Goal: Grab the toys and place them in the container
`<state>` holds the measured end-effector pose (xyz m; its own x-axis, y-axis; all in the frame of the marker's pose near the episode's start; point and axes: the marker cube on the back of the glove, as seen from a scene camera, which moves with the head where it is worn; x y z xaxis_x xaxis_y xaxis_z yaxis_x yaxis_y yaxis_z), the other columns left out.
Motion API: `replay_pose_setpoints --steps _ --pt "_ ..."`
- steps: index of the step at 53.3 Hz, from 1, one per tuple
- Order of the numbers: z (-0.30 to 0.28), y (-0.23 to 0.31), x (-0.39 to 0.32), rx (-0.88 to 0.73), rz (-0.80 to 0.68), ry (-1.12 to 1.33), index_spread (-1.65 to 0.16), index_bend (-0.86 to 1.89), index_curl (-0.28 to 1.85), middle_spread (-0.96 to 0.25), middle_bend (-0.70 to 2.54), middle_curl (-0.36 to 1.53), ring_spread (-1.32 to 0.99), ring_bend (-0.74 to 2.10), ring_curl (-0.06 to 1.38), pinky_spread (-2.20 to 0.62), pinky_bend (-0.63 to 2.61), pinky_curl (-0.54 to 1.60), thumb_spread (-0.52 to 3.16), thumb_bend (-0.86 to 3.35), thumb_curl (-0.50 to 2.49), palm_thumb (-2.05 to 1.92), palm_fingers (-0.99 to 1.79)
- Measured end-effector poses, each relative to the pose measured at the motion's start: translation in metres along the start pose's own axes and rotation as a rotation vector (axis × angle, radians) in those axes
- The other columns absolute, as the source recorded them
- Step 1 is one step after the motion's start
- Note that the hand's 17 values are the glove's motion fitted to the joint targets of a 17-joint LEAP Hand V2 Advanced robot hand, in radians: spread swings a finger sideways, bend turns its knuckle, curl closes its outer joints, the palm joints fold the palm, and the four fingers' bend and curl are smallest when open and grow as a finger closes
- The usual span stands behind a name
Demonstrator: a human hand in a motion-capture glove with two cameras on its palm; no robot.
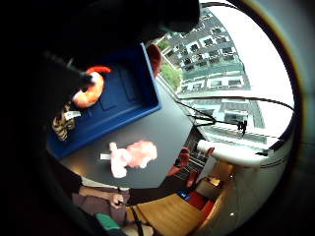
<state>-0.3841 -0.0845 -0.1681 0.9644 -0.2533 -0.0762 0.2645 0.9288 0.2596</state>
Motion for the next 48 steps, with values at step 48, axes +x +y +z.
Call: replay_pose_setpoints --steps 48 --pt "0.170 0.159 0.089 -0.165 -0.127 -0.026 -0.20 0.04 0.12 0.05 0.09 0.21 0.05 0.20 0.35 0.10 1.03 0.40 1.05 -0.08 0.20 -0.10 -0.35"
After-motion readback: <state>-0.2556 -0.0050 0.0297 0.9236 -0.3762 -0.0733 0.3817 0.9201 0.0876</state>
